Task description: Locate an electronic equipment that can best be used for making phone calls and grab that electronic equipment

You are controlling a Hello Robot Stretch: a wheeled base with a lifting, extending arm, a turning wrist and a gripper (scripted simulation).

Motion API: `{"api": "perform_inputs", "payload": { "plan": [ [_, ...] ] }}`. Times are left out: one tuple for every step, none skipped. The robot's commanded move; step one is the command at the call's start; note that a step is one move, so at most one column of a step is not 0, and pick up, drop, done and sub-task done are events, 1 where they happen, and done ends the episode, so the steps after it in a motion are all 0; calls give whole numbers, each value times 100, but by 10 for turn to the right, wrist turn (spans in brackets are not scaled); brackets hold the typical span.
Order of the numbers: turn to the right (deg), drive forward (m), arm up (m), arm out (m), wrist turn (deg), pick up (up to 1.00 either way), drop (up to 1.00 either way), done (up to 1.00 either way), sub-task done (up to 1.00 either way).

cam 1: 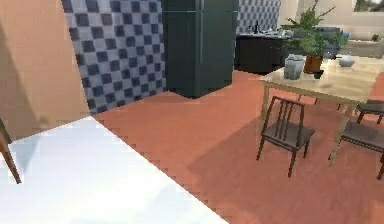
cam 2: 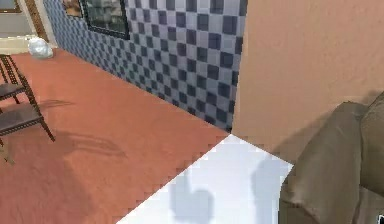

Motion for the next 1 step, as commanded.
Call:
{"api": "perform_inputs", "payload": {
  "plan": [
    [450, 0, 0, 0, 0, 0, 0, 0, 0]
  ]
}}
